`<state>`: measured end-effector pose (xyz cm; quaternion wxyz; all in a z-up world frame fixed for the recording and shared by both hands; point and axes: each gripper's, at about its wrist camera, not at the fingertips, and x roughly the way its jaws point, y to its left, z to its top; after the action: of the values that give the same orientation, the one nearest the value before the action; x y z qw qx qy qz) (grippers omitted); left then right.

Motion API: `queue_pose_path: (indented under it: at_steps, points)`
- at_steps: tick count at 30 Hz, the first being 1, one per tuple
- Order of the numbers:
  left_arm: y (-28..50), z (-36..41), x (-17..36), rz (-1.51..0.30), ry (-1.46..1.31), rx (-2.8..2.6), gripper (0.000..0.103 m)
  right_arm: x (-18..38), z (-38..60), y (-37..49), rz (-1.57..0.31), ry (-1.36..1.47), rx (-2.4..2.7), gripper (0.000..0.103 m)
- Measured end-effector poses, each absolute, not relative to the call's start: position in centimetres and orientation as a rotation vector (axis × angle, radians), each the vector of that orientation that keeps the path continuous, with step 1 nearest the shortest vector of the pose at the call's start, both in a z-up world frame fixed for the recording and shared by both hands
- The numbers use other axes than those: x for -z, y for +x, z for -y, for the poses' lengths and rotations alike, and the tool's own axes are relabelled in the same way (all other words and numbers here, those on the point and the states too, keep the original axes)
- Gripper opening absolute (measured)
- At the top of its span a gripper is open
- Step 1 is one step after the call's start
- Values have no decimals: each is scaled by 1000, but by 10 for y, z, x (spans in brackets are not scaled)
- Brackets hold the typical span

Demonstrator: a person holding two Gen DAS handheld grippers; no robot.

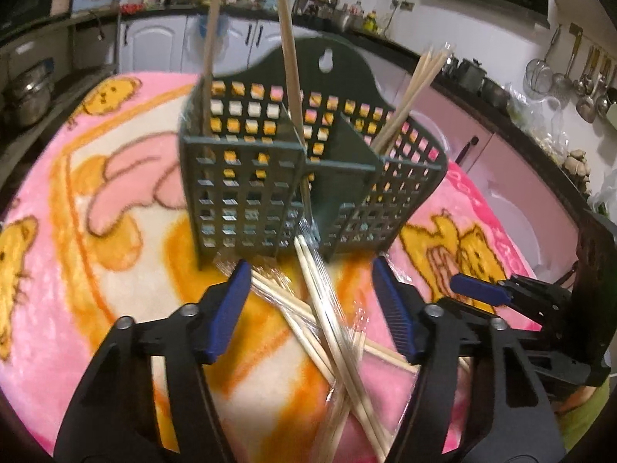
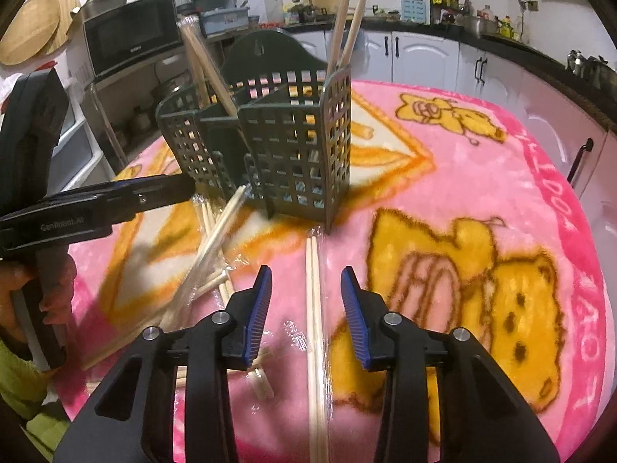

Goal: Organize utensils
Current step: 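Move both open tools back down toward the chopstick pile, then close the left tool on a wrapped chopstick while the right tool grasps another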

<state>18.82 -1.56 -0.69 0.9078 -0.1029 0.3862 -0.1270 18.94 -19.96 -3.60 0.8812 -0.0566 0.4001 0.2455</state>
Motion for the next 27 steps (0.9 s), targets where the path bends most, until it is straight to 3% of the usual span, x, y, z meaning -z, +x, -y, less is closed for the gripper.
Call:
queue_pose_path:
  at_steps: [4,10,27]
  points:
    - [200,23,18,-855,-211,278,43,45,193,205,-874,-143,-515,31]
    - [213,31,30,-916,-208,274,42,58,183,226,-931,-179,-520,31]
    - [238,46,52,-989,-192,227,11,68,179,256,-985,-152,-533,25]
